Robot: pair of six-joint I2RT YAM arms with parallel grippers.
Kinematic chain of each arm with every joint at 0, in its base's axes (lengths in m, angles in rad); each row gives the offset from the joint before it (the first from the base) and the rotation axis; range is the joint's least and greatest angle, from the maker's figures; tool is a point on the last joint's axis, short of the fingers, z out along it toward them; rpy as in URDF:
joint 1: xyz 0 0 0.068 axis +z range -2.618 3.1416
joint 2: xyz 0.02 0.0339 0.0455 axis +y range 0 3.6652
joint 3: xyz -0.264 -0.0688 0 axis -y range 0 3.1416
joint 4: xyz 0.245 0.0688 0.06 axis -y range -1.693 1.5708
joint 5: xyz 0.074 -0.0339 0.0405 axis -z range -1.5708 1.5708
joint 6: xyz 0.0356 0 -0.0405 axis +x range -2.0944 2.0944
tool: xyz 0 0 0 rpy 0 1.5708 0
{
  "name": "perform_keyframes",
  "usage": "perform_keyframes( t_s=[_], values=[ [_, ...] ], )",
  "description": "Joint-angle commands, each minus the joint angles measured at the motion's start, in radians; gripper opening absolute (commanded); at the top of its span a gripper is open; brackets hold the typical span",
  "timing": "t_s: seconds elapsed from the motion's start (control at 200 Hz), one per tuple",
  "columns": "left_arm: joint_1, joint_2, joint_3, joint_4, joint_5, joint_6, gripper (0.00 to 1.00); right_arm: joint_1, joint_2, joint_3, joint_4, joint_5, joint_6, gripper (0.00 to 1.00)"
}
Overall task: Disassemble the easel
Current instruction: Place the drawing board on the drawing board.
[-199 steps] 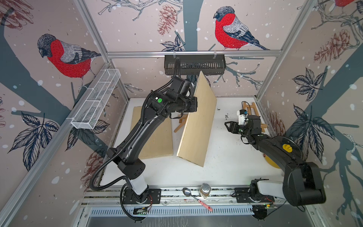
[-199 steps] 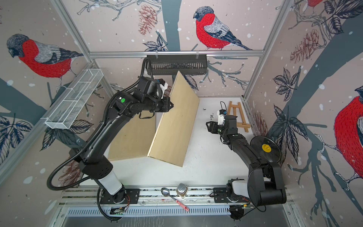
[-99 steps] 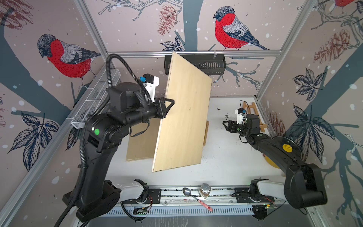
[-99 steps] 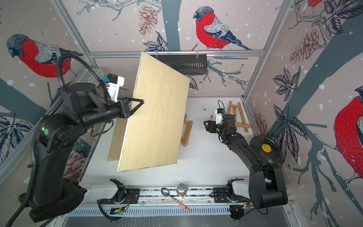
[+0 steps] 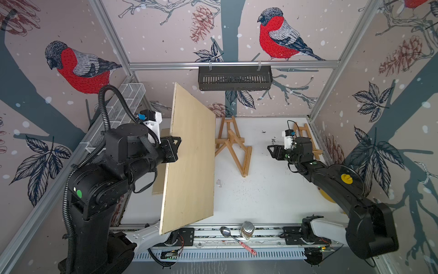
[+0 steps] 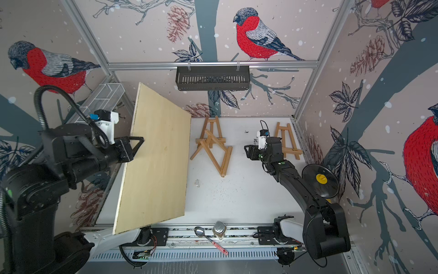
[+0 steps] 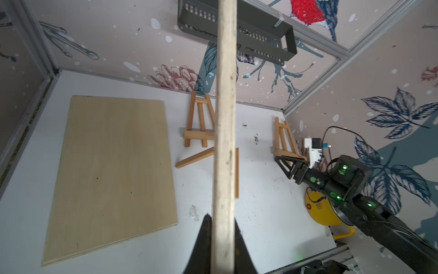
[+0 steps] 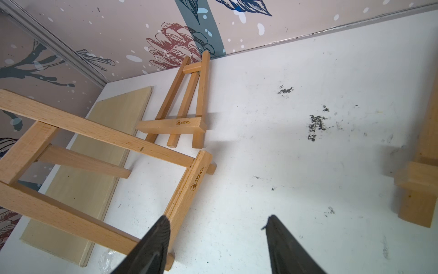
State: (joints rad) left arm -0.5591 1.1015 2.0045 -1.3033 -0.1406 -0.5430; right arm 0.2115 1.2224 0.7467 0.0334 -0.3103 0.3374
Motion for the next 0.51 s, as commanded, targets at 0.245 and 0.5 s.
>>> perform_keyframes(
  t_s=[0.245, 0.5],
  values=[
    [0.075, 0.078, -0.198, 0.226, -0.076, 0.032, 0.00, 0.028, -0.022, 0.007, -0.027, 0.038, -0.013, 0.66],
    [0.522, 0.133, -0.392, 0.475, 0.495, 0.252, 0.00, 0.034, -0.032, 0.003, -0.033, 0.046, -0.021, 0.66]
  ],
)
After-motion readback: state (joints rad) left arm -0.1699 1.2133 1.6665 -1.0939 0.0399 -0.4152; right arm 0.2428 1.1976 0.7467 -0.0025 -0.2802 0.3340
